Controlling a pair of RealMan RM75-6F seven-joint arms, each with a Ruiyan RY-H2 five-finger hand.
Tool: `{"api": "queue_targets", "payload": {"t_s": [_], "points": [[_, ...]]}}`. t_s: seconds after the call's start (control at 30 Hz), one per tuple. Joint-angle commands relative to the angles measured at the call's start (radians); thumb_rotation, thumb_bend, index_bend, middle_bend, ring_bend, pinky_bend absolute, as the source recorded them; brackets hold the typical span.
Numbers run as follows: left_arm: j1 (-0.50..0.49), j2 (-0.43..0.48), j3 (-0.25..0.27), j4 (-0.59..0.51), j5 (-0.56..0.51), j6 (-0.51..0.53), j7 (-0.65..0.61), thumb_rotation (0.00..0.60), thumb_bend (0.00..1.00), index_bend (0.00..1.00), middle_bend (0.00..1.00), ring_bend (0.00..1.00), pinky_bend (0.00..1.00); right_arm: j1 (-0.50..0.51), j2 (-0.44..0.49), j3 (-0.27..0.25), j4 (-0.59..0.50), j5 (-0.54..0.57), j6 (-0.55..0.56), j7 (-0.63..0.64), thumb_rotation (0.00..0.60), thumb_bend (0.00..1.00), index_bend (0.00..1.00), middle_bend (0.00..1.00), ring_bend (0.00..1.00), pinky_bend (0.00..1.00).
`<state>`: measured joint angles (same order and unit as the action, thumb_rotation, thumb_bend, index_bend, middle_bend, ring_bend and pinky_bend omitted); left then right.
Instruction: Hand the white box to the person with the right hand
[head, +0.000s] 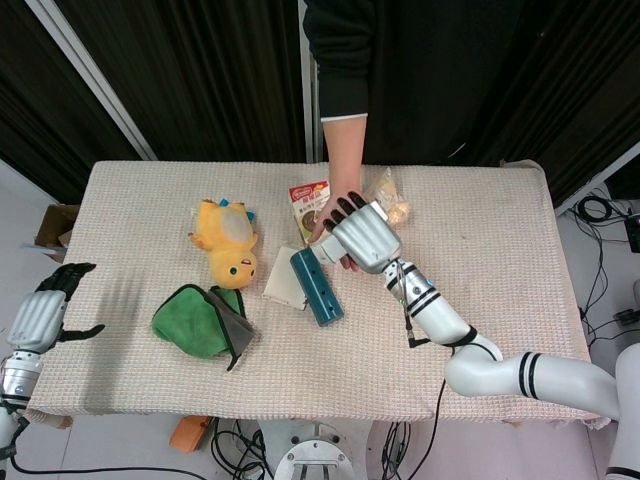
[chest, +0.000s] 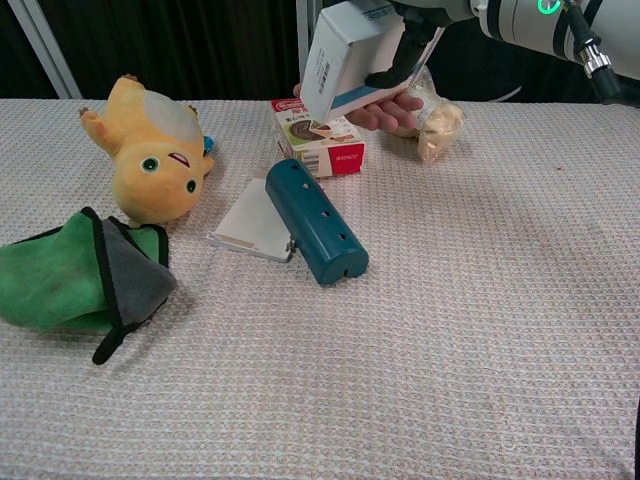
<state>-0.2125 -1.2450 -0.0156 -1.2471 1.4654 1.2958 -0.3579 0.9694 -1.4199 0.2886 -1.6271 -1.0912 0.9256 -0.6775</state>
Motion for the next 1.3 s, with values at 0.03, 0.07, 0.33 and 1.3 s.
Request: {"api": "queue_targets", "payload": {"t_s": [0.03, 0.07, 0.33, 1.3], "points": [[0.000, -0.002, 0.001, 0.002, 0.001, -0.002, -0.004, 0.600, 0.09, 0.14, 0.12, 0.08, 0.20, 0.006, 0.010, -0.004, -0.010, 0.021, -0.001, -0.007, 0.600, 0.06, 0.00, 0.01, 0.00, 0.00], [0.000, -0.003, 0.002, 0.004, 0.003, -0.002, -0.006, 0.600, 0.09, 0.14, 0.12, 0.08, 0.20, 0.008, 0.014, -0.005, -0.016, 0.035, -0.003, -0.012, 0.600, 0.05, 0.00, 0.00, 0.00, 0.00], [0.004, -0.006, 0.003, 0.006, 0.012, 0.006, -0.016, 0.600, 0.09, 0.14, 0.12, 0.08, 0.20, 0.020, 0.036, -0.022, -0.038, 0.073, -0.006, -0.009, 0.600, 0.04, 0.00, 0.00, 0.00, 0.00], [0.085, 0.004, -0.012, -0.046, 0.011, 0.169, 0.193, 0.600, 0.09, 0.14, 0.12, 0.08, 0.20, -0.736, 0.242, -0.351, 0.001, -0.293, 0.688, 0.477, 0.600, 0.01, 0.00, 0.00, 0.00, 0.00]]}}
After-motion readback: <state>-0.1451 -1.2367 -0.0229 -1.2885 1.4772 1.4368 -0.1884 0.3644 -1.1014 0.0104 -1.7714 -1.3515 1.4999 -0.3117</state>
